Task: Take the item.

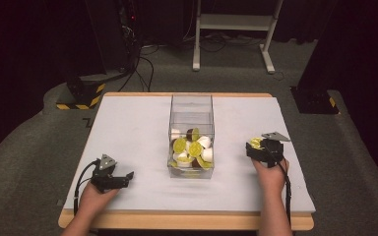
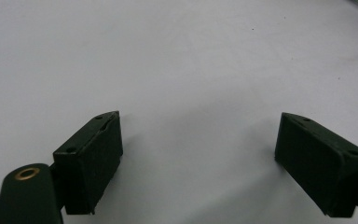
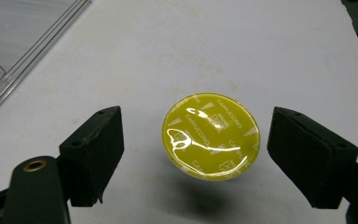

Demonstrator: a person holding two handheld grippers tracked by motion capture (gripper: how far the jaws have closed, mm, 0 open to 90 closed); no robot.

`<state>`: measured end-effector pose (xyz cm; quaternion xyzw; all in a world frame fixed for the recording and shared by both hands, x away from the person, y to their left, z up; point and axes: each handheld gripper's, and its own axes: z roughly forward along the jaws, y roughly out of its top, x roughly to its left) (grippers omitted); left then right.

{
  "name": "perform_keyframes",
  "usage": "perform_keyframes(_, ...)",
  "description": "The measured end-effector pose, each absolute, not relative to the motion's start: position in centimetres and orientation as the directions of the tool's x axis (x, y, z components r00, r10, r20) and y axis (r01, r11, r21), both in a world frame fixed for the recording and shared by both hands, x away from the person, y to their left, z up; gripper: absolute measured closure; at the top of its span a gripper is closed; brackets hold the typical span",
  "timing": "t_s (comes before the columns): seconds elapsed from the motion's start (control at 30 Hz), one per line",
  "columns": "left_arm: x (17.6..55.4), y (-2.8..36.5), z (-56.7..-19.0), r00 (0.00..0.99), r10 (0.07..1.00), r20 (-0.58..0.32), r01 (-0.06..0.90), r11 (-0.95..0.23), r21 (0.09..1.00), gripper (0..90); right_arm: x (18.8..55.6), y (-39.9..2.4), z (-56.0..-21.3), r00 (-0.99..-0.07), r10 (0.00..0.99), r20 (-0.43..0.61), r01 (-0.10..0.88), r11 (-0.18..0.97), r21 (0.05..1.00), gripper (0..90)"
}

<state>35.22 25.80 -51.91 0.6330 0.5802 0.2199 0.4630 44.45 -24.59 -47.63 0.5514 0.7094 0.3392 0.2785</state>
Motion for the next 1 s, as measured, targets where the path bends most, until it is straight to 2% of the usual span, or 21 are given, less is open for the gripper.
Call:
perform_keyframes(0.57, 35.2, 25.9, -51.9, 0.235, 0.938, -0.254, 0.536, 0.093, 0.839, 15.2, 42.4, -22.9, -45.8, -0.262, 0.963, -0.061, 0.545, 0.2, 0.814, 17.9)
perform_keyframes(1.0, 35.2, 25.9, -51.9, 0.241, 0.936, -0.257, 0.535, 0.092, 0.84, 15.2, 39.8, -19.9, -44.9, -0.33, 0.94, -0.084, 0.512, 0.253, 0.821, 20.2)
